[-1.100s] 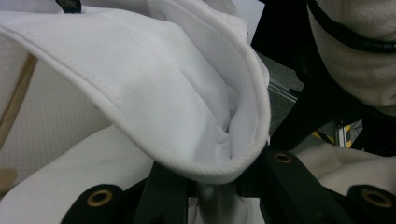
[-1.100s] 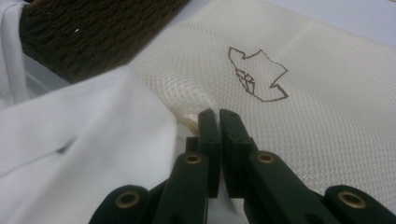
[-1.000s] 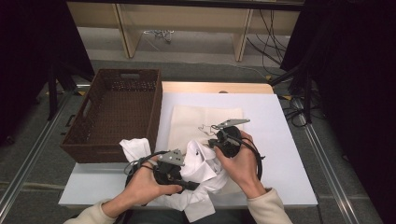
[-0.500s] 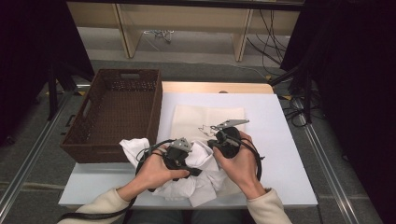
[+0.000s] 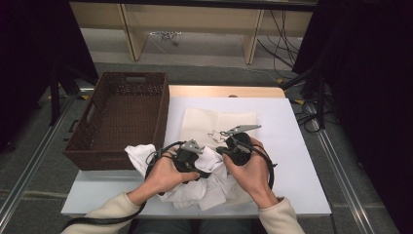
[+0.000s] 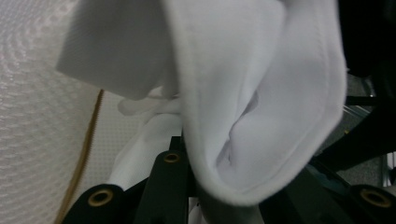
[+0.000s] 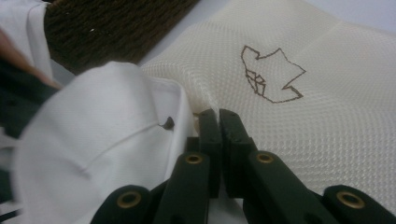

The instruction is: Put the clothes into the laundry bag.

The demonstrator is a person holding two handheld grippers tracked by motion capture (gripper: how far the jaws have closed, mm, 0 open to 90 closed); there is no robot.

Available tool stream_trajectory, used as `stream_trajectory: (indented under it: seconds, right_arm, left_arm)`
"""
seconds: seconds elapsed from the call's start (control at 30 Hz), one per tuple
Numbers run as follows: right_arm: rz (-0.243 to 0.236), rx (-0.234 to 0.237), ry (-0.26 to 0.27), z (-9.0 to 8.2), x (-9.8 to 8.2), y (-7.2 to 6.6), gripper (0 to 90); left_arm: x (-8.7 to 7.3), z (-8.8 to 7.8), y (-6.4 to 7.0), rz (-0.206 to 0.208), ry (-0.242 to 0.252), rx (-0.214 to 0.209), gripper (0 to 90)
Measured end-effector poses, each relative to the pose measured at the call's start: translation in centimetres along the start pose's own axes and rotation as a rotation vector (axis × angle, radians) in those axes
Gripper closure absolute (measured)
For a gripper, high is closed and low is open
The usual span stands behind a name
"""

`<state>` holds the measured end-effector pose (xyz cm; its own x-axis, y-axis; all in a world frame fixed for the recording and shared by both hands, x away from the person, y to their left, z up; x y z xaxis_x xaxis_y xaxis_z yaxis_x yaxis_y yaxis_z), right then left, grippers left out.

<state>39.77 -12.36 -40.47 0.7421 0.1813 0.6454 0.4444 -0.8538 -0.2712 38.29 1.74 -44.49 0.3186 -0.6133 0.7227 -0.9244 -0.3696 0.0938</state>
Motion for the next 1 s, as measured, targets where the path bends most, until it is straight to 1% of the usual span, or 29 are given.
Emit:
stream_trajectory:
  seconds: [0.03,0.07,0.1,0.13,0.17,0.2,0.23,0.27,0.3,0.37,0.4,0.43,0.47,0.5,0.53,0.57,0.6,0.63,0.7,0.73,0.77,0.8,0.83,0.87,0.9,0.93,0.97,1.0]
  right_arm:
    - [-0.023,0.010,-0.007,0.0,0.0,0.1,89.9]
    - [-0.022,0.013,-0.004,0.1,0.1,0.0,90.0]
    - [-0.026,0.019,0.003,0.1,0.1,0.0,90.0]
    - [-0.024,0.019,0.004,0.1,0.1,0.0,90.0]
    - [-0.030,0.019,0.002,0.1,0.1,0.1,90.0]
    - [0.009,0.014,-0.007,-0.2,0.0,-0.1,90.0]
    - [0.024,0.018,-0.003,-0.2,0.1,-0.1,90.0]
    - [0.013,0.019,0.004,-0.3,0.2,0.0,90.0]
    - [0.001,0.026,0.002,-0.5,0.3,0.0,90.0]
    - [0.007,0.036,0.020,-0.8,0.4,0.0,90.0]
    - [-0.001,0.046,0.025,-0.9,0.5,0.0,90.0]
    - [0.010,0.046,0.026,-1.1,0.5,-0.1,90.0]
    - [0.018,0.041,0.014,-1.2,0.4,-0.2,90.0]
    - [0.018,0.042,0.018,-1.3,0.4,-0.3,90.0]
    - [0.023,0.054,0.023,-1.3,0.5,-0.4,90.0]
    - [0.020,0.059,0.033,-1.4,0.5,-0.4,90.0]
    - [0.010,0.048,0.039,-1.4,0.6,-0.3,90.0]
    - [0.014,0.059,0.038,-1.5,0.6,-0.3,90.0]
    - [-0.007,0.046,0.053,-1.5,0.7,-0.1,90.0]
    - [0.002,0.042,0.051,-1.5,0.7,0.0,90.0]
    - [0.001,0.041,0.057,-1.4,0.7,0.1,90.0]
    - [0.023,0.029,0.044,-1.4,0.6,0.1,90.0]
    - [0.015,0.016,0.048,-1.2,0.6,0.4,90.0]
    - [0.015,0.016,0.048,-1.2,0.6,0.4,90.0]
    - [0.018,0.021,0.038,-1.1,0.5,0.7,90.0]
    - [0.042,0.015,0.047,-1.0,0.5,0.7,90.0]
    - [0.036,0.020,0.039,-1.0,0.5,0.7,90.0]
    - [0.040,0.012,0.040,-0.9,0.5,0.7,90.0]
  left_arm:
    - [-0.1,0.4,-0.2,0.002,-0.013,0.003,76.9]
    - [-0.4,0.7,-0.5,0.004,-0.036,0.012,76.9]
    - [-0.5,1.0,-0.6,0.005,-0.054,0.011,76.9]
    - [-0.6,1.3,-0.8,-0.005,-0.060,0.007,77.0]
    - [-0.7,1.7,-1.0,-0.011,-0.062,0.018,77.0]
    - [-0.9,1.9,-1.2,-0.002,-0.076,0.021,77.0]
    - [-1.0,2.1,-1.3,-0.016,-0.072,0.028,77.0]
    - [-1.0,2.1,-1.3,-0.019,-0.076,0.032,77.0]
    - [-1.1,2.2,-1.4,-0.009,-0.082,0.037,76.9]
    - [-1.1,2.3,-1.4,-0.016,-0.079,0.045,77.0]
    - [-1.2,2.4,-1.5,-0.021,-0.083,0.054,77.0]
    - [-1.3,2.5,-1.5,-0.008,-0.093,0.053,77.0]
    - [-1.3,2.7,-1.6,-0.004,-0.103,0.060,77.0]
    - [-1.4,2.8,-1.6,-0.002,-0.113,0.063,77.0]
    - [-1.5,3.0,-1.7,-0.002,-0.115,0.062,77.0]
    - [-1.5,3.0,-1.7,-0.006,-0.119,0.058,77.0]
    - [-1.5,3.0,-1.8,-0.009,-0.129,0.059,77.0]
    - [-1.5,3.0,-1.7,-0.009,-0.126,0.063,76.9]
    - [-1.5,3.0,-1.5,-0.004,-0.089,0.069,76.2]
    - [-1.4,2.8,-1.6,0.015,-0.092,0.067,75.0]
    - [-1.4,2.7,-1.4,-0.003,-0.062,0.070,73.2]
    - [-1.5,2.2,-1.6,0.049,-0.091,0.057,70.5]
    - [-1.7,1.7,-1.5,0.063,-0.071,0.058,66.8]
    - [-1.7,1.7,-1.5,0.063,-0.071,0.058,57.0]
    - [-1.7,1.9,-1.0,0.015,-0.015,0.066,57.0]
    - [-2.0,1.4,-1.0,0.068,-0.053,0.063,52.6]
    - [-2.0,1.2,-0.8,0.068,-0.038,0.060,49.5]
    - [-2.0,1.2,-0.5,0.029,0.011,0.061,46.3]
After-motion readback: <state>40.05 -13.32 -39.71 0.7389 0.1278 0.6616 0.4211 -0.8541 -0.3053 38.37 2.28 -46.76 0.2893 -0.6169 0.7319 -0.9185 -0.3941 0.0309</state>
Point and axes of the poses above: each handheld gripper's, and its own axes: z roughly forward along the jaws, x roughly out of its top, y roughly to its right, the point moved 4 cm from there along z, roughly forward along the jaws, and after that the axes turned 11 degrees about z, right-handed, at the moved point
